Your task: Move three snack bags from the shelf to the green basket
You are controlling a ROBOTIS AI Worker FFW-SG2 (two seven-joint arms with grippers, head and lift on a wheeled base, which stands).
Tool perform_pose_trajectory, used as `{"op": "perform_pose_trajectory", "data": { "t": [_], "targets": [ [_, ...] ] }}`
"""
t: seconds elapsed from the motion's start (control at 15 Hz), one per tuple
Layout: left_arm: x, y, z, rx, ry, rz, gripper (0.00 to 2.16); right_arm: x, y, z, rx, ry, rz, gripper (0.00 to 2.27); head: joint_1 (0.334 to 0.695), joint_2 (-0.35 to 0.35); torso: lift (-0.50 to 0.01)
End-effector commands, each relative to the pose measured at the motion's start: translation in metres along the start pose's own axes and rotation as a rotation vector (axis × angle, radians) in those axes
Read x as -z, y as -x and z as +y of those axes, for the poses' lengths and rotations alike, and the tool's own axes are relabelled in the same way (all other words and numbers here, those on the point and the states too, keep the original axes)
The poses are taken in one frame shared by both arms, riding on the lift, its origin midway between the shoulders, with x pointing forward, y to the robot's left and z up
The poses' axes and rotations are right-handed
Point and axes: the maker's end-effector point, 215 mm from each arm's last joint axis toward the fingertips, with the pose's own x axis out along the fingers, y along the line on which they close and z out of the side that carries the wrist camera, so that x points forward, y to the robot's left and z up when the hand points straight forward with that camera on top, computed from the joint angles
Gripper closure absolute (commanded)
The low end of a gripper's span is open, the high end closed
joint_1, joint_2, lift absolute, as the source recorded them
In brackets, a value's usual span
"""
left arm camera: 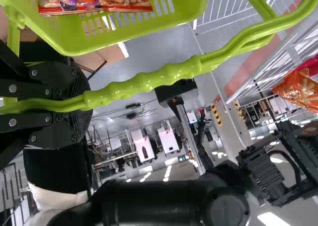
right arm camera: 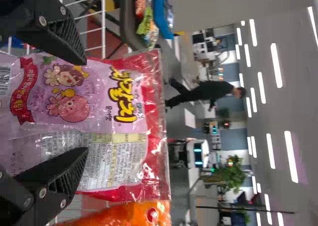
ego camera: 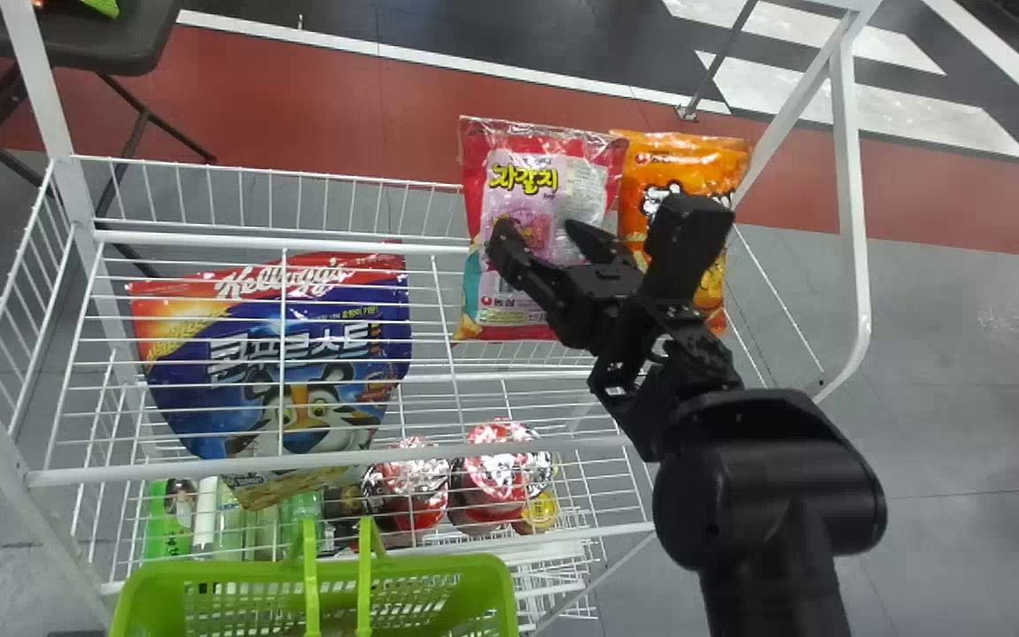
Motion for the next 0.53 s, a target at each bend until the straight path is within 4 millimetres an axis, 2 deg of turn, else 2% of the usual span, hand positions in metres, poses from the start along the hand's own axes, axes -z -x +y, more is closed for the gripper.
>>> {"op": "perform_pose_trajectory", "data": {
  "t": [0.0, 0.07, 0.27, 0.47],
  "targets": [
    [-0.001, 0.001, 0.001, -0.004, 0.0, -0.002, 1.55, 0.016, -0.001, 0.002, -0.023, -0.013, 0.069, 2.02, 0.695, -0.35, -0.048],
    [0.0, 0.001, 0.001, -0.004, -0.001, 0.0, 1.55, 0.017, 0.002, 0.004, -0.032, -0.011, 0.066, 2.23, 0.695, -0.35, -0.048],
    [-0.001, 0.001, 0.0, 0.0, 0.0, -0.001, 1.55, 0.007, 0.018, 0.009, -0.045, 0.003, 0.02, 2.24, 0.695, -0.35, -0.048],
    [0.0, 0.001, -0.001, 0.0, 0.0, 0.0, 1.55, -0.021, 0.056, 0.02, -0.069, 0.022, -0.038, 2.24, 0.695, -0.35, -0.048]
  ]
}}
